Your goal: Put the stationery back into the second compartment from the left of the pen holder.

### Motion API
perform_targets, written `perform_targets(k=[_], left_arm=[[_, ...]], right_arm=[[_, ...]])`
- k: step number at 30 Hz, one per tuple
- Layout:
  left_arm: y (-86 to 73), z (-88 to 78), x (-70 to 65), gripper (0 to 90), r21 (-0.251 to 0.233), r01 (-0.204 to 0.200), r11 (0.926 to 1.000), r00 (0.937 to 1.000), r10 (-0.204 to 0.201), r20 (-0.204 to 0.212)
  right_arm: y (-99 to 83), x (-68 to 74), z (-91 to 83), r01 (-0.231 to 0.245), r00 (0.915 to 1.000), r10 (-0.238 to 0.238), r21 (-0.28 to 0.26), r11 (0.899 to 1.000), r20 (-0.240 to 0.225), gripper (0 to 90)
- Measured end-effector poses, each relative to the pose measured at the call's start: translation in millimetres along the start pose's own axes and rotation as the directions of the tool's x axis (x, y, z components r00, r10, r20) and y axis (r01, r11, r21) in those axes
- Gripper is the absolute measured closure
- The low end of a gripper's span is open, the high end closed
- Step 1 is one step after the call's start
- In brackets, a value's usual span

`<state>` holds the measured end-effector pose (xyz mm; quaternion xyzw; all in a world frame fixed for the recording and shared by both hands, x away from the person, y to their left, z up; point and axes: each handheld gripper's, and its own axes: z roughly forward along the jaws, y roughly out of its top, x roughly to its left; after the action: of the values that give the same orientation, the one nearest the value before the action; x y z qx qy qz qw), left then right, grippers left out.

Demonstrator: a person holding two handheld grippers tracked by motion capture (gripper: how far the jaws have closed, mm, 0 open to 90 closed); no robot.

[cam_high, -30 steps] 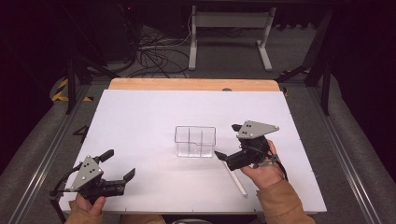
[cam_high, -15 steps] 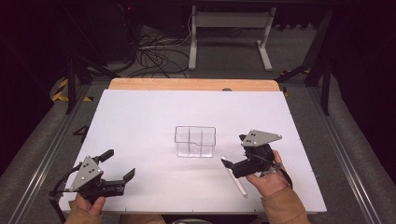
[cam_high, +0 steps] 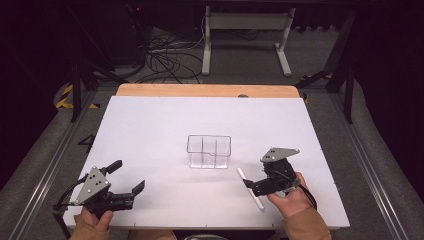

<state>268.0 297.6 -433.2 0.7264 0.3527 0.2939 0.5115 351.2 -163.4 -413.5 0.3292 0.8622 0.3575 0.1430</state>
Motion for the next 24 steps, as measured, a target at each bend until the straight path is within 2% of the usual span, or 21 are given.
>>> perform_targets(k=[3,7,10,18,24], left_arm=[[0.0,-0.1,0.1,5.6,0.000,0.000,1.0000,1.0000,0.000,0.001],[0.0,0.1,0.1,5.6,0.000,0.000,1.0000,1.0000,0.000,0.002],[0.1,0.0,0.1,5.6,-0.001,-0.005,1.0000,1.0000,0.005,-0.001],[-0.1,0.1,0.3,5.6,-0.001,-0.004,1.0000,1.0000,0.004,0.001],[0.0,0.3,0.1,5.5,0.001,-0.008,1.0000,1.0000,0.008,0.003]], right_arm=[[-5.0,-0.1,4.2,-0.028,0.9996,0.029,0.026,0.999,-0.005,9.9],[-7.8,1.4,9.4,-0.045,0.9989,0.044,0.069,0.997,0.015,13.0],[-10.3,2.8,14.7,-0.075,0.9970,0.072,0.115,0.991,0.029,16.1],[-18.2,8.1,21.8,-0.080,0.9967,0.076,0.171,0.982,0.030,20.0],[-16.9,10.0,23.3,-0.099,0.9950,0.096,0.186,0.978,0.027,24.1]])
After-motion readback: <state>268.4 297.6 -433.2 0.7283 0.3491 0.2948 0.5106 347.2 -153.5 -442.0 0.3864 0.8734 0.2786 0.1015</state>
